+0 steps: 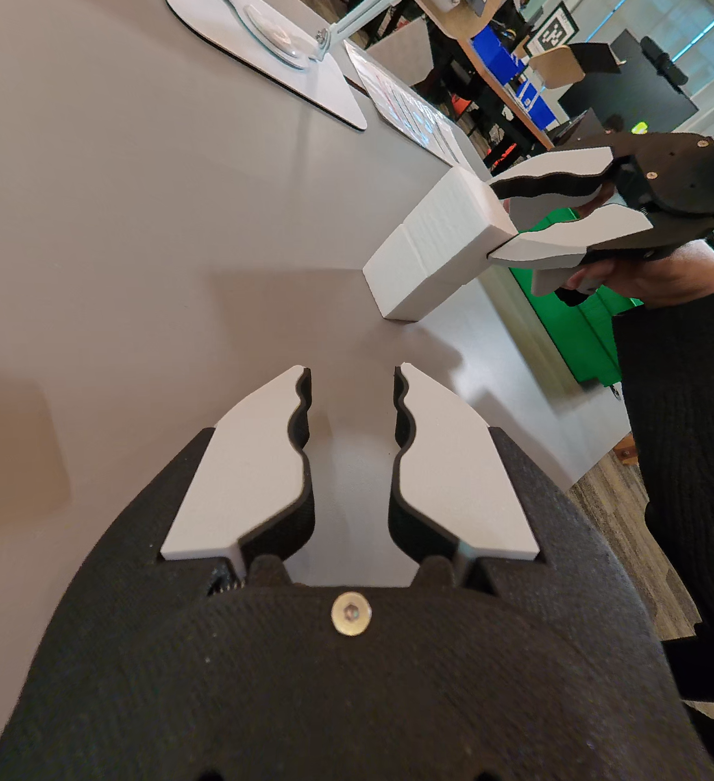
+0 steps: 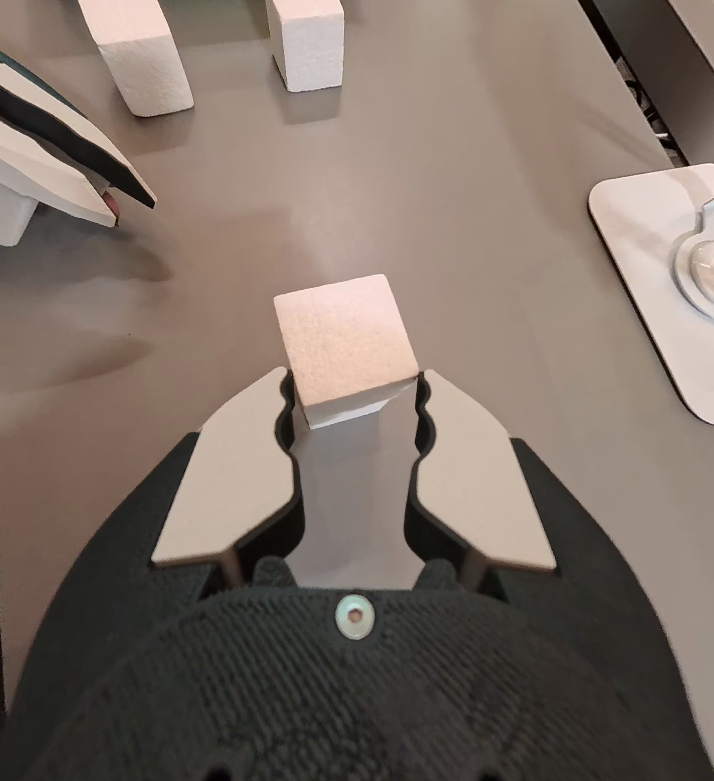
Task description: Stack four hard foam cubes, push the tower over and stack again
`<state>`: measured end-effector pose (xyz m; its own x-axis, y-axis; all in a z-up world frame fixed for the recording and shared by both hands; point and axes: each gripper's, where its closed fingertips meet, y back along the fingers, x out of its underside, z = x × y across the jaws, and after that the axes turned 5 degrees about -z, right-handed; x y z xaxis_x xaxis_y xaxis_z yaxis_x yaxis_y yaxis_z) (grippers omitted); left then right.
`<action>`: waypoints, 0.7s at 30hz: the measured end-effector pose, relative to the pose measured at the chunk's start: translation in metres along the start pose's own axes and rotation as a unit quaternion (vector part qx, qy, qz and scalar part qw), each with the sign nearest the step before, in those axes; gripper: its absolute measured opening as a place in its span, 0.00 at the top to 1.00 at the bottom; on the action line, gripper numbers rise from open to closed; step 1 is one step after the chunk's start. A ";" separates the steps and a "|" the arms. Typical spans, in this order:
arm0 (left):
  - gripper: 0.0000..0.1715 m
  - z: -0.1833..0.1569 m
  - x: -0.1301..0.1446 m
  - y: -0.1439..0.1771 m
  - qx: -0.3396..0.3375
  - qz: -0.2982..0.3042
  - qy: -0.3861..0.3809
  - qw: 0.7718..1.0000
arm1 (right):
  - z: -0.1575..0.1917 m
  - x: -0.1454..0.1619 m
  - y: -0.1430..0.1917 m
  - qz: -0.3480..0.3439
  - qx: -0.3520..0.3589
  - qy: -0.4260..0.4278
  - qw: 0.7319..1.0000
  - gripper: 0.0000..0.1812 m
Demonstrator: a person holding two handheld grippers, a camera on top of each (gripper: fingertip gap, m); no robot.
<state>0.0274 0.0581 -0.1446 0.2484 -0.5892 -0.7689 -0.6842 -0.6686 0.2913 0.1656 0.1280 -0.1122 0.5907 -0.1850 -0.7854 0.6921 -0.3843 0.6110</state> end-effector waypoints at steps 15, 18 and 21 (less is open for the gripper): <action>0.78 0.000 0.000 0.000 0.000 0.000 0.001 1.000 | -0.002 -0.007 0.014 -0.014 -0.001 -0.001 1.000 0.64; 0.78 0.000 0.000 0.000 0.000 0.000 0.000 1.000 | -0.005 -0.019 0.026 -0.048 0.003 -0.014 0.999 0.64; 0.78 0.001 -0.001 0.000 -0.003 -0.002 -0.005 1.000 | -0.003 -0.031 0.041 -0.090 0.007 -0.039 0.995 0.66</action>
<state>0.0263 0.0592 -0.1442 0.2446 -0.5815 -0.7759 -0.6785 -0.6743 0.2914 0.1773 0.1209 -0.0626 0.4228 -0.1808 -0.8880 0.7779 -0.4302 0.4580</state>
